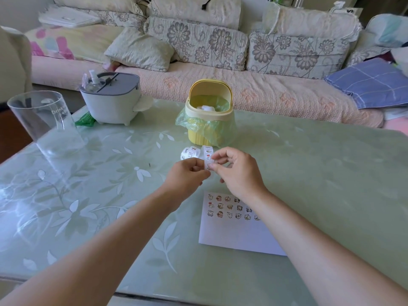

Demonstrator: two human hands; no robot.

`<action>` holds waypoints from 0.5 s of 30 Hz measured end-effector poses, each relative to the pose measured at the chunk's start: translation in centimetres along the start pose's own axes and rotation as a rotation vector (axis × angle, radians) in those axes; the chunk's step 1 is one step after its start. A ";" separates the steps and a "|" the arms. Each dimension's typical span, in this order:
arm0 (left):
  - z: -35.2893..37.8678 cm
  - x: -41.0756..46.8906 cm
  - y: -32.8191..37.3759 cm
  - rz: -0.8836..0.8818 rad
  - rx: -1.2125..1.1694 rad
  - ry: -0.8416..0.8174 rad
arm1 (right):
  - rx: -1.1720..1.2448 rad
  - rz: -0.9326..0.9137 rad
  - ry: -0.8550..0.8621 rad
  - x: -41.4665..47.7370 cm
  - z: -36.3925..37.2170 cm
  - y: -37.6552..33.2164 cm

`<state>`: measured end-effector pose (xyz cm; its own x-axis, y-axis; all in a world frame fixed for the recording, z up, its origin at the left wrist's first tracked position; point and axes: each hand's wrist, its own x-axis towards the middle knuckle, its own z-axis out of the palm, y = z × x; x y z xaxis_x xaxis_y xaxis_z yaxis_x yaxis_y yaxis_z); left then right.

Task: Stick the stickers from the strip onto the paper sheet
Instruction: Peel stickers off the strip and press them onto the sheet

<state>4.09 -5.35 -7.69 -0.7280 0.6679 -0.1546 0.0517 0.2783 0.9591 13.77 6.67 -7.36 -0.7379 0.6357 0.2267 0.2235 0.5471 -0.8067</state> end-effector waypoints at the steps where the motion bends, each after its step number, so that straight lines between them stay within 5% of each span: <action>1: 0.0 -0.1 0.1 -0.009 -0.013 -0.001 | -0.022 -0.011 -0.001 0.0 -0.1 0.1; 15: 0.7 -0.2 0.8 -0.094 -0.207 0.091 | -0.248 -0.247 0.060 -0.3 0.0 0.7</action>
<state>4.75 -4.72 -7.05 -0.7820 0.5785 -0.2321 -0.1534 0.1823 0.9712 14.14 6.86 -8.04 -0.7522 0.4941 0.4359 0.1958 0.7994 -0.5680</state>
